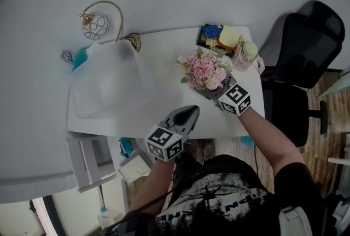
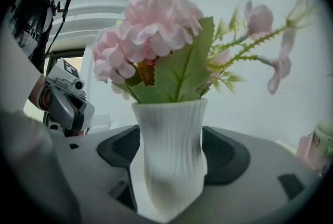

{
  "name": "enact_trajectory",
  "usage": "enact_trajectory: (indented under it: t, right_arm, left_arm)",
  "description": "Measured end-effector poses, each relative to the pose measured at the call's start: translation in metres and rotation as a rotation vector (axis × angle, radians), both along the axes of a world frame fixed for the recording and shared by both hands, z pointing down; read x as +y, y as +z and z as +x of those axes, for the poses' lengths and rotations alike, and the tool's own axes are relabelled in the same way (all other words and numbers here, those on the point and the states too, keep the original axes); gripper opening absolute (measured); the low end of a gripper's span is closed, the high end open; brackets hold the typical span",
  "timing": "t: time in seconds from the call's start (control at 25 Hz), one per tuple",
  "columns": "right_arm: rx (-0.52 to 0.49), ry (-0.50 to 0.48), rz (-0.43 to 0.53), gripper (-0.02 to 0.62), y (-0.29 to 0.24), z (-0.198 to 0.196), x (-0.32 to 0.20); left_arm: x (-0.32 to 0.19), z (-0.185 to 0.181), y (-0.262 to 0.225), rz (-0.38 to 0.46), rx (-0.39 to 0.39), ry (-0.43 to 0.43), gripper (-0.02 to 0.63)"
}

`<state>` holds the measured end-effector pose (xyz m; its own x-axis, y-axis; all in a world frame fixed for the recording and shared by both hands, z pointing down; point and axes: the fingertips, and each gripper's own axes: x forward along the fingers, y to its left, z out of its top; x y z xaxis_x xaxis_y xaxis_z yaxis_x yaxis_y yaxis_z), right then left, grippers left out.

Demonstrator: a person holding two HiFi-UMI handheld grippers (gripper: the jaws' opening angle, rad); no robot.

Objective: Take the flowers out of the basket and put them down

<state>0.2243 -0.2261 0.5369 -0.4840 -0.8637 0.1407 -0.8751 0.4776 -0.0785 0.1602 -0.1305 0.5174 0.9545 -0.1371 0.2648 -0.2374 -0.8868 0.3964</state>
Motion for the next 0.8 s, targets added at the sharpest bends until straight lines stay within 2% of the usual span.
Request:
enact_trajectory:
  t: [0.44, 0.8]
  right_arm:
    - [-0.005, 0.032, -0.035, 0.353, 0.003, 0.017, 0.03]
    - [0.017, 0.03, -0.019, 0.351, -0.02, 0.019, 0.075]
  left_arm:
    - [0.006, 0.013, -0.011, 0.039, 0.012, 0.019, 0.017]
    - [0.016, 0.023, -0.029, 0.135, 0.024, 0.046, 0.017]
